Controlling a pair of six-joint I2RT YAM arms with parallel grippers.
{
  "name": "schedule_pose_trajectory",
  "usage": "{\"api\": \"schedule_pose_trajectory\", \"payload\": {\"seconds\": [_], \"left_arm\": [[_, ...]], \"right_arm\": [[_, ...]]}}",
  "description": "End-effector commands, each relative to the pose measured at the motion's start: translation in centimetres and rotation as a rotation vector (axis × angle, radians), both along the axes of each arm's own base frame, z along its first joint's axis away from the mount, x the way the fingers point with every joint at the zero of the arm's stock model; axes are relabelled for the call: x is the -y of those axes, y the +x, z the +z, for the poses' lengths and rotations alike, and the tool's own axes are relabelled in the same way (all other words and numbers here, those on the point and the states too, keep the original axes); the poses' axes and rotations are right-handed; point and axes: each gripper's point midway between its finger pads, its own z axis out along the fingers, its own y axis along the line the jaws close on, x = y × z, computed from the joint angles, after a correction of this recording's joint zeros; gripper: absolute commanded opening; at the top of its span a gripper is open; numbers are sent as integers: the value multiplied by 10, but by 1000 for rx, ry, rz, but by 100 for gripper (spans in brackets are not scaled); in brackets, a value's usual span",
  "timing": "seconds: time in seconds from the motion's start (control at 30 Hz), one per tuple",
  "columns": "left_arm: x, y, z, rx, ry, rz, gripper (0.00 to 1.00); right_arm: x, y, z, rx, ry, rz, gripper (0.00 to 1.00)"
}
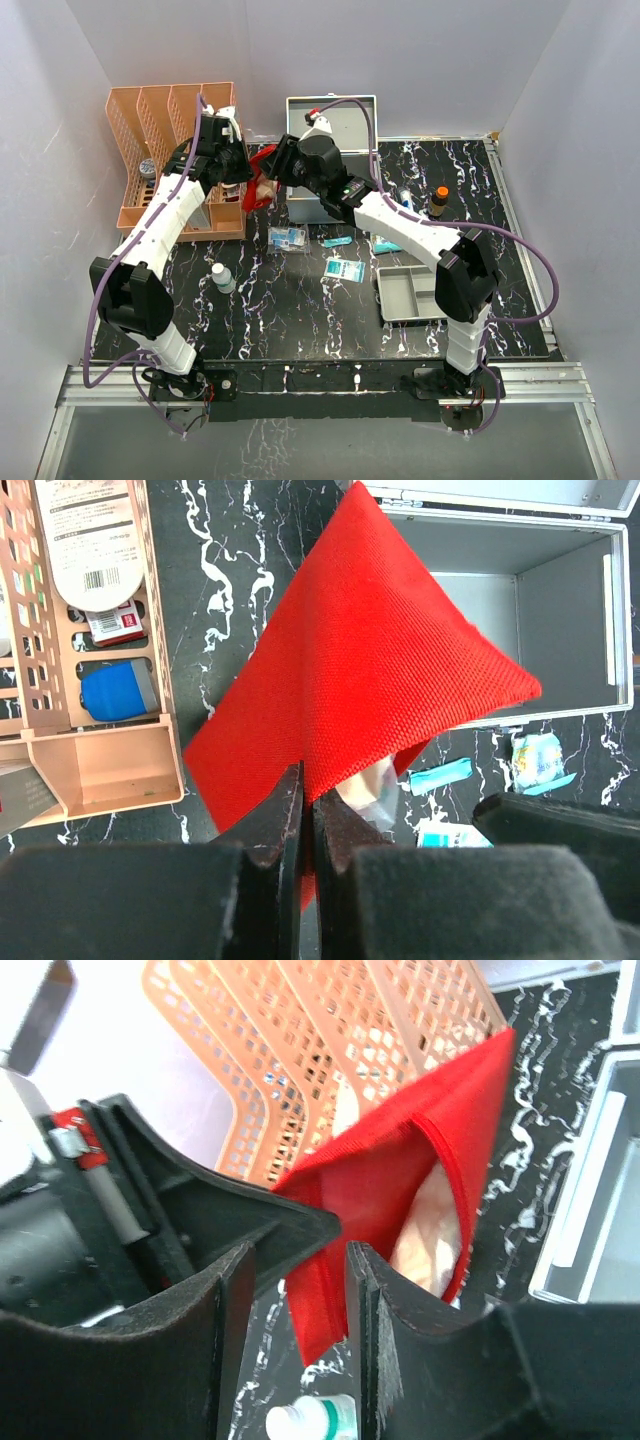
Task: Organize the medicine kit
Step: Place the medical item at the medicine pouch.
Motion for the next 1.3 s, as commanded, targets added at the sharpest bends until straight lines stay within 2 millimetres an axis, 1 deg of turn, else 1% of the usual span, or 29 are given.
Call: {"api": "schedule_pose_trajectory", "payload": {"seconds": [0.0, 0.17, 0.23, 0.37, 0.47, 0.53, 0.63, 0.73, 0.8, 1.13, 1.27], "left_arm": [[8, 0, 14, 17, -35, -24, 0], [11, 1, 15, 11, -55, -28, 0], [14, 1, 17, 8, -74, -33, 0], [18, 0, 17, -2, -107, -46, 0], [21, -2, 18, -14, -139, -64, 0], [24, -4, 19, -19, -157, -73, 0], [27, -6, 20, -29, -195, -86, 0], [29, -7, 21, -32, -214, -97, 0], [30, -8, 23, -32, -219, -101, 0], [29, -7, 21, -29, -215, -96, 0], [29, -7, 19, -28, -211, -94, 0]], "right_arm": [[14, 3, 7, 15, -59, -37, 38], [18, 4, -5, -36, -118, -52, 34], [20, 6, -5, -39, -134, -67, 33], [33, 8, -4, -37, -172, -121, 33], [41, 7, -9, -43, -197, -145, 32], [45, 6, -12, -50, -210, -158, 32], [51, 8, -9, -47, -226, -183, 30], [55, 8, -12, -53, -241, -195, 29], [54, 7, -15, -65, -235, -187, 27], [37, 2, -13, -93, -193, -113, 17], [33, 3, -15, -100, -194, -101, 17]]}}
